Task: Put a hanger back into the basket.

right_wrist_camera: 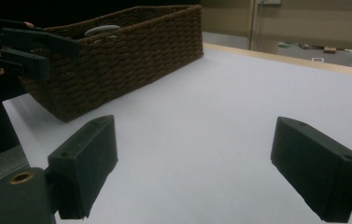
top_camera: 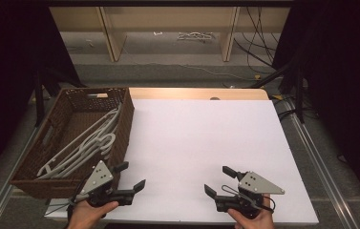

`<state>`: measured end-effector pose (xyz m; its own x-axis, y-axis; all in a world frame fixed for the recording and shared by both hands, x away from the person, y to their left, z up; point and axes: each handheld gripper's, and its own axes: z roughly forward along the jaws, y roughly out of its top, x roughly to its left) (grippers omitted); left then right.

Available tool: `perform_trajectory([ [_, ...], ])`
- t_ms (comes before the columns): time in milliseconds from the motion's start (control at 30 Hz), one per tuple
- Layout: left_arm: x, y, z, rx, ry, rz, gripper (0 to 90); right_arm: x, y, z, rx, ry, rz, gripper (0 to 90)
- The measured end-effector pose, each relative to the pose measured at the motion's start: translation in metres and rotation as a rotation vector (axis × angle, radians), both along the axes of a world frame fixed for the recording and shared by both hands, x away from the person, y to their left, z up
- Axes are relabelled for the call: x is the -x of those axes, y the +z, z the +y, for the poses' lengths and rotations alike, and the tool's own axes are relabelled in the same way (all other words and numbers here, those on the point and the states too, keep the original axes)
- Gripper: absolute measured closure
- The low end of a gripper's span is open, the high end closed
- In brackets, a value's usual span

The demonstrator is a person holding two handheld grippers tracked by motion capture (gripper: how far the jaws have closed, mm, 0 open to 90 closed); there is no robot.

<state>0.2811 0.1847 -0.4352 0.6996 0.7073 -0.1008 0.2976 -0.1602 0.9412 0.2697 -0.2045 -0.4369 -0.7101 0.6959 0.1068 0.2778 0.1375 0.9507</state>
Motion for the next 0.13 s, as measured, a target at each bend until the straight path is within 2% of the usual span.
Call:
perform_trajectory([
  [67,-0.0003,0.0005,0.0007,-0.020,-0.005,-0.006,16.5,0.0000,0.0000,0.0001,-0.002,-0.004,0.000,15.6],
  [133,-0.0006,0.0005,0.0004,-0.021,-0.010,-0.010,16.5,0.0002,0.0003,-0.0002,0.007,-0.003,0.007,15.6],
])
